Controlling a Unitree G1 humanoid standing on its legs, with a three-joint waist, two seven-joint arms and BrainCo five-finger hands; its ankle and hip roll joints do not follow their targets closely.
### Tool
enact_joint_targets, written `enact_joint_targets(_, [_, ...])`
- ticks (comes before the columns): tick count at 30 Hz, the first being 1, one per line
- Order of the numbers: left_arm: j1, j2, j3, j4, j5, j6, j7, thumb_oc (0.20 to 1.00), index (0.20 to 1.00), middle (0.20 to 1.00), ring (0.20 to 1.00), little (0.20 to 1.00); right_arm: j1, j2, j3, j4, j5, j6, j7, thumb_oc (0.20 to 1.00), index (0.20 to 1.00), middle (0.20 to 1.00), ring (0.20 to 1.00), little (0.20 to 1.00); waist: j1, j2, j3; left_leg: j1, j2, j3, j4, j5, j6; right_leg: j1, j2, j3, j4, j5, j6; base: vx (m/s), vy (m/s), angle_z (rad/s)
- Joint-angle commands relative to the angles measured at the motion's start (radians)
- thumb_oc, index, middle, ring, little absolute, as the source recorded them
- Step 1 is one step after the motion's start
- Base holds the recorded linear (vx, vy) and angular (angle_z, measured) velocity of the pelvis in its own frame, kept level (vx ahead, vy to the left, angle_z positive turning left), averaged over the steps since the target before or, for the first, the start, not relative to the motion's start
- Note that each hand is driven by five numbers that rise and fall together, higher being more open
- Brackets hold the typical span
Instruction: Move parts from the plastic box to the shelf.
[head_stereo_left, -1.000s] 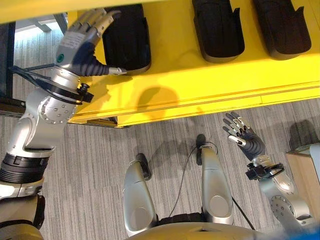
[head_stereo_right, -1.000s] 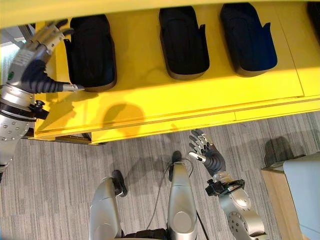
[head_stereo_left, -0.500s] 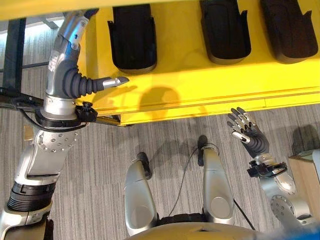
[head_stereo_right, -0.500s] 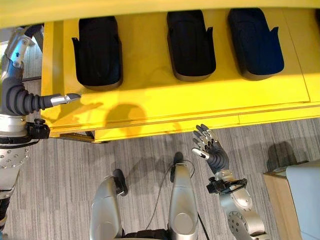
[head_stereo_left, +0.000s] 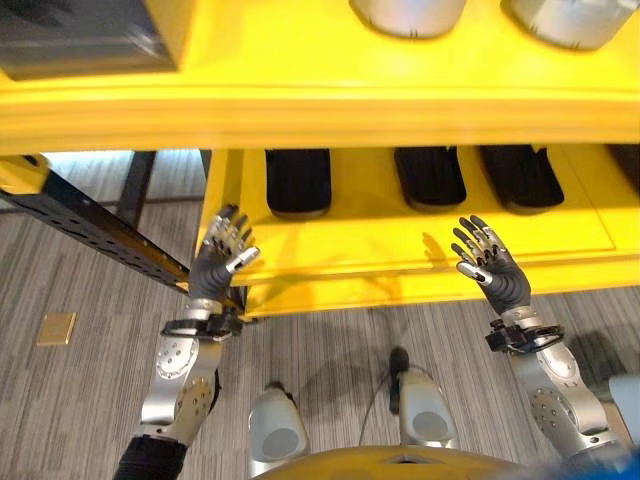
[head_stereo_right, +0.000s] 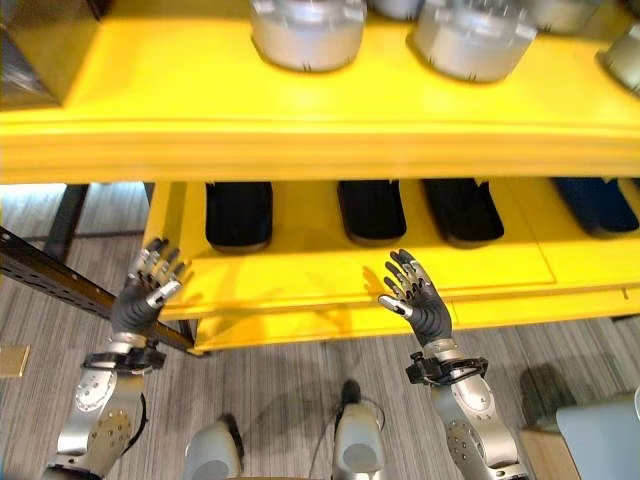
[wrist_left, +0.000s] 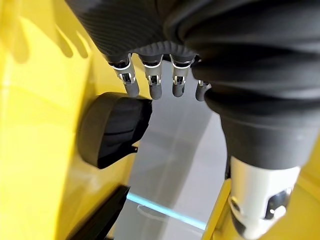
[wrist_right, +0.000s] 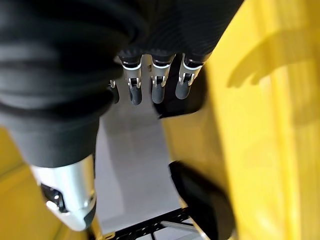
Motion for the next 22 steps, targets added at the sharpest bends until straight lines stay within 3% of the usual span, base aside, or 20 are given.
enact_joint_targets(1, [0.011, 0.02, 0.017, -0.028, 0.033, -0.038, -0.05, 1.0, 1.0, 1.0, 1.0, 1.0, 0.021, -0.002, -0.031, -0.041, -0.037, -0.036, 0.031, 1.0, 1.0, 1.0, 1.0, 1.0, 0.01, 0.006, -0.073, -0.011, 0.041, -0.066, -0.194, 0.184, 0.003, 0.083, -0.067, 0.006, -0.022, -0.012, 0.067, 0.06, 0.019, -0.02])
enact_joint_targets(8, [-0.007, -0.023, -0.016, 0.07, 0.069, -0.035, -0.05, 1.0, 1.0, 1.0, 1.0, 1.0, 0.008, 0.039, -0.005, 0.018, -0.048, -0.037, 0.017, 1.0, 1.0, 1.0, 1.0, 1.0, 0.003, 0.004, -0.171, 0.052, 0.013, -0.034, -0.337, 0.234, -0.003, 0.114, -0.076, -0.006, -0.121, 0.039, 0.079, 0.02, 0.04, 0.02])
enact_joint_targets(22, [-0.009, -0.046, -0.016, 0.114, 0.086, -0.031, -0.045, 1.0, 1.0, 1.0, 1.0, 1.0, -0.011, 0.076, 0.032, 0.045, -0.038, -0.035, 0.022, 1.0, 1.0, 1.0, 1.0, 1.0, 0.011, -0.01, -0.199, 0.09, 0.001, -0.005, -0.358, 0.227, 0.005, 0.134, -0.09, 0.001, -0.157, 0.073, 0.092, 0.02, 0.018, -0.02])
